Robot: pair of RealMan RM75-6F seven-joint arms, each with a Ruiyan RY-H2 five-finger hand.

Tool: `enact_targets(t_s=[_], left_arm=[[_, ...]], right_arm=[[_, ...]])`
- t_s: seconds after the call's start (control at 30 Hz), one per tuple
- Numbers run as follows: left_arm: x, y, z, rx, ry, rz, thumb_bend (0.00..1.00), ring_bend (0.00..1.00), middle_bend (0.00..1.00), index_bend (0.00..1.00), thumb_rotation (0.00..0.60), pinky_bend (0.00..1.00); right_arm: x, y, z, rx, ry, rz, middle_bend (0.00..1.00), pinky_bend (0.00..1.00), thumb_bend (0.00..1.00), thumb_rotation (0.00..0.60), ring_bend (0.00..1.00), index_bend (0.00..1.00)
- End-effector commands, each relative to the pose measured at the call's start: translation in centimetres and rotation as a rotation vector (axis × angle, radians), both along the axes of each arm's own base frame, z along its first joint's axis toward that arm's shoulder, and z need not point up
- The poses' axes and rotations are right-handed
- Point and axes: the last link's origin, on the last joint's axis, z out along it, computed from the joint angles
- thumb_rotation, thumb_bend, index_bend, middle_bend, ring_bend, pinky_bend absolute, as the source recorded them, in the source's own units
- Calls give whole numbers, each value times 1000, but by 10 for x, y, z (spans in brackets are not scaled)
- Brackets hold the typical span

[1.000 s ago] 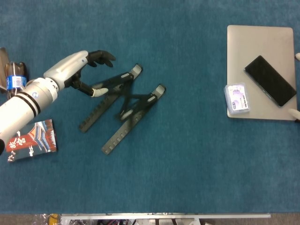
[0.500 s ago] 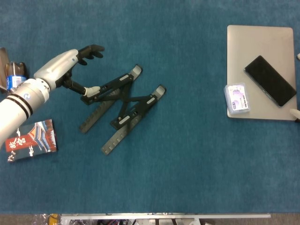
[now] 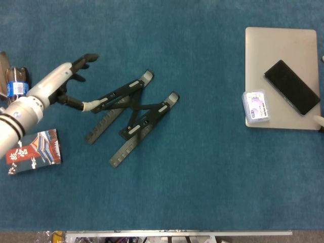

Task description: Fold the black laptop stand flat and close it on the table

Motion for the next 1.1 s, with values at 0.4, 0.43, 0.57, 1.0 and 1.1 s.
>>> enact_targets(t_s=[0.4, 0.43, 0.57, 1.0, 1.1], left_arm=[[-29, -23, 24, 59, 71, -1, 253, 5, 0, 0, 528, 145], [-32, -25, 26, 63, 85, -8, 253, 5, 0, 0, 529, 145], [-42, -34, 32, 66, 137, -23, 253, 5, 0, 0, 529, 145], [-69, -58, 21, 17, 444, -218, 253, 0, 0, 0, 444, 91], [-69, -60, 12, 16, 438, -233, 253, 0, 2, 0, 455, 91]], right_arm=[[1, -1, 5, -14, -4, -6, 148, 224, 86, 600, 124, 83], [2, -2, 5, -14, -3, -7, 148, 225, 86, 600, 124, 83], [3, -2, 5, -14, -2, -7, 148, 224, 87, 600, 124, 83], [6, 0, 3, -4, 5, -11, 148, 224, 86, 600, 124, 83], [8, 1, 0, 18, 9, -12, 148, 225, 87, 600, 124, 83]])
